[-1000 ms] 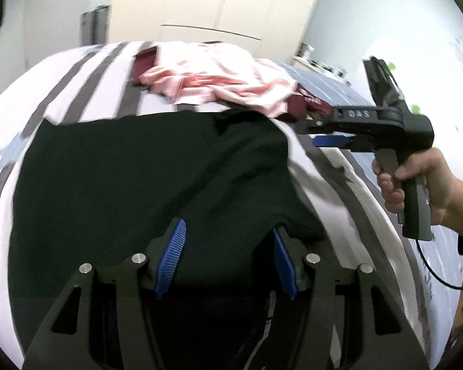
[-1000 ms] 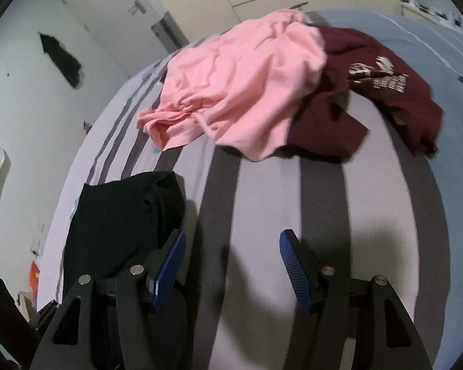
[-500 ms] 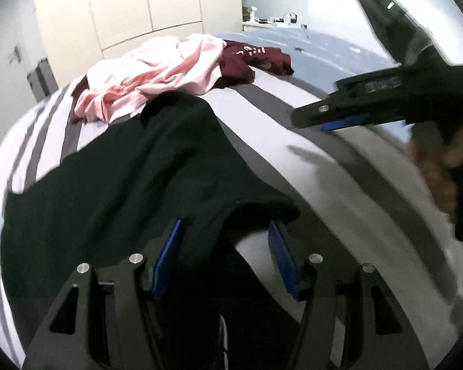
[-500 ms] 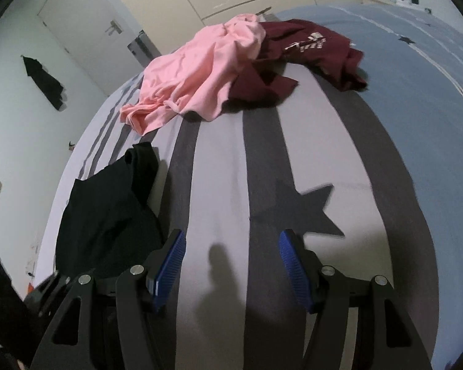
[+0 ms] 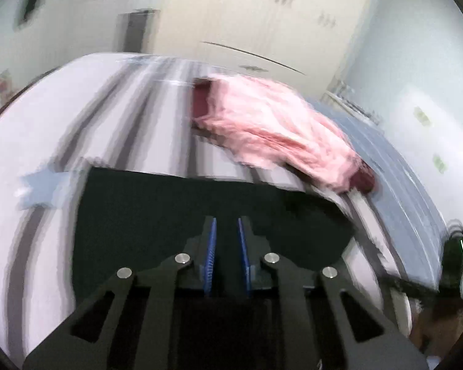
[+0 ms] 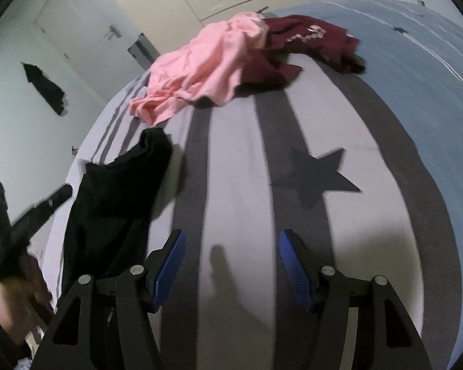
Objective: Fold clothes
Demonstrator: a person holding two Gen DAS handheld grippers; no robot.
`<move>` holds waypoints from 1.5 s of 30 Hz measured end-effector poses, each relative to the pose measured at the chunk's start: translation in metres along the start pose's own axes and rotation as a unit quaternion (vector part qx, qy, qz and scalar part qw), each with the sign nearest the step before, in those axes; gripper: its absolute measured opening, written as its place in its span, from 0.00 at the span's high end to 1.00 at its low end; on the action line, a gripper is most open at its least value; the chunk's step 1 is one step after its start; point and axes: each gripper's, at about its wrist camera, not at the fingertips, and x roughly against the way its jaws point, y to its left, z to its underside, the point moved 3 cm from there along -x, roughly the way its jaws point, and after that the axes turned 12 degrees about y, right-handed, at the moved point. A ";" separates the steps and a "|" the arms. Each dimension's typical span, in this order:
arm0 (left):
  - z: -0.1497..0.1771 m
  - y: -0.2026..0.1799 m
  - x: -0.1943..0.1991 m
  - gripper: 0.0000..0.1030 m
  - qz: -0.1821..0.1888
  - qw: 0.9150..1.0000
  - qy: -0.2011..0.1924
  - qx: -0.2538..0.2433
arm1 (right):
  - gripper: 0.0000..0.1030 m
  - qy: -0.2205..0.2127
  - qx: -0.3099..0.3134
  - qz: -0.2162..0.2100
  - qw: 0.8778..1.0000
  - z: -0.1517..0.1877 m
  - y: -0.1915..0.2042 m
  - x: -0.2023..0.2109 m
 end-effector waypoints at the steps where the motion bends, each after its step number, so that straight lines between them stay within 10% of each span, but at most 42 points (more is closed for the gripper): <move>1: -0.007 0.024 0.001 0.88 -0.011 0.999 -0.001 0.034 | 0.42 0.000 0.005 0.000 1.000 -0.003 0.006 -0.002; 7: -0.010 0.082 -0.002 0.83 -0.018 0.996 0.038 0.079 | 0.42 0.008 0.030 0.004 1.000 -0.021 0.037 -0.017; 12: 0.013 0.010 -0.024 0.49 0.087 0.992 0.085 -0.016 | 0.42 0.012 0.029 -0.018 0.999 -0.033 0.050 -0.030; 23: 0.014 -0.097 -0.089 0.48 0.150 0.970 0.146 -0.124 | 0.42 0.009 0.026 0.000 1.000 -0.024 0.050 -0.038; 24: 0.017 -0.098 -0.092 0.50 0.143 0.968 0.152 -0.137 | 0.42 0.009 0.025 0.002 1.000 -0.024 0.049 -0.037; 27: 0.023 -0.099 -0.100 0.98 0.131 0.962 0.175 -0.164 | 0.42 0.009 0.022 0.003 1.000 -0.023 0.047 -0.039; 45: -0.018 -0.007 -0.034 0.98 0.100 0.974 0.108 -0.173 | 0.42 -0.004 0.056 0.027 0.998 -0.136 0.099 -0.066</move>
